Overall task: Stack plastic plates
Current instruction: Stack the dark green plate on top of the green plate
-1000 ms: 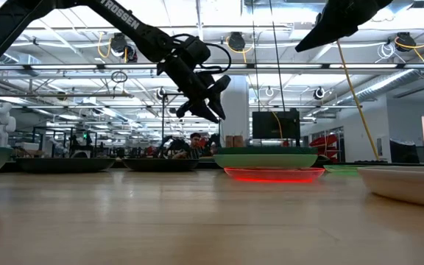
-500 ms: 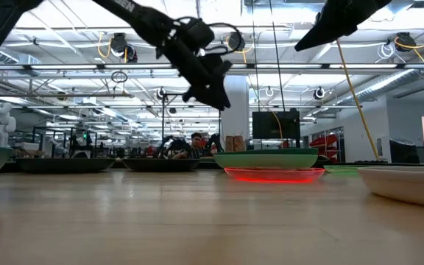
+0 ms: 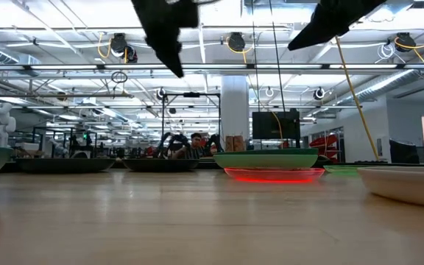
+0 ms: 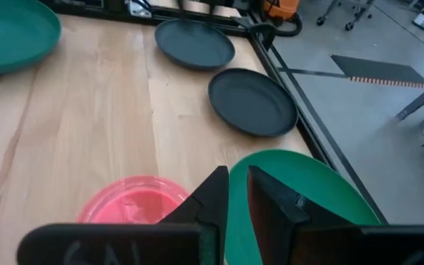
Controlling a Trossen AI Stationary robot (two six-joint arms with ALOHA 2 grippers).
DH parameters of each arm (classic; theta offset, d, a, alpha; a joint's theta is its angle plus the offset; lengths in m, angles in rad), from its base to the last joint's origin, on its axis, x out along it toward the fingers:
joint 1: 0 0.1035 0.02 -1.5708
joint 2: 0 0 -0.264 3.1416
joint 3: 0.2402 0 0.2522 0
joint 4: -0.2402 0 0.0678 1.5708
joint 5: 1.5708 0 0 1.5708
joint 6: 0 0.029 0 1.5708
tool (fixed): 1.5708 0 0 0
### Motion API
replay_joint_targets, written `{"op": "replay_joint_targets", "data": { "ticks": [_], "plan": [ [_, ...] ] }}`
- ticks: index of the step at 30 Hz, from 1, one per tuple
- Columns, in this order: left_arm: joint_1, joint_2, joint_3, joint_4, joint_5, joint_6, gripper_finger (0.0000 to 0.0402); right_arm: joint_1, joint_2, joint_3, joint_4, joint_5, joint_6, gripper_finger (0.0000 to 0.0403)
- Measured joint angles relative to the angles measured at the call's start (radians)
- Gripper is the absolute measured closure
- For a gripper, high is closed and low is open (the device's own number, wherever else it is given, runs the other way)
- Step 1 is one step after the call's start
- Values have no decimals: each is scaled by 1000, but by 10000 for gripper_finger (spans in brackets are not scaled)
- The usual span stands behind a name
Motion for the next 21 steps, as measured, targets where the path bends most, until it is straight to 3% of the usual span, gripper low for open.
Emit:
{"op": "replay_joint_targets", "data": {
  "ticks": [7, 14, 21],
  "plan": [
    [-130, -41, -1, -181, 50, -23, 277, -12, 9, 0, 45, 1, -1, 358],
    [-242, -59, -9, -219, 51, -65, 277, -12, 11, 0, 44, 0, 0, 358],
    [-322, -128, -162, -156, 26, -140, 277, -12, 11, 0, 47, 0, 0, 358]
  ]
}}
